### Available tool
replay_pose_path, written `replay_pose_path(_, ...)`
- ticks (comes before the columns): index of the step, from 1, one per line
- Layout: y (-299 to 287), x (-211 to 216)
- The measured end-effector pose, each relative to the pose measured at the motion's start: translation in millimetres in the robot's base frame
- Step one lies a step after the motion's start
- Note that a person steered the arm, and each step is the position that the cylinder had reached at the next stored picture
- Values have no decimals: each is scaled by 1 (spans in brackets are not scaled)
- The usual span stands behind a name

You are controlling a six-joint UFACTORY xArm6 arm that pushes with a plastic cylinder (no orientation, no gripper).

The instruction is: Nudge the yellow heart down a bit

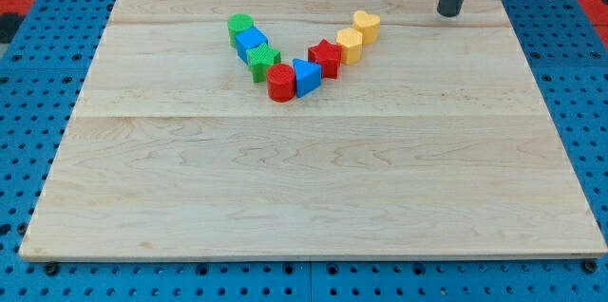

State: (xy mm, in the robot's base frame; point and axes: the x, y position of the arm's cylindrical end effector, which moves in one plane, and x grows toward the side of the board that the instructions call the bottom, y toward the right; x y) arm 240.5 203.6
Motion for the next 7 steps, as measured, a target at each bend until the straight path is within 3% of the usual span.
replay_pose_path(3,-66,-27)
replay_pose_path(7,-107,7)
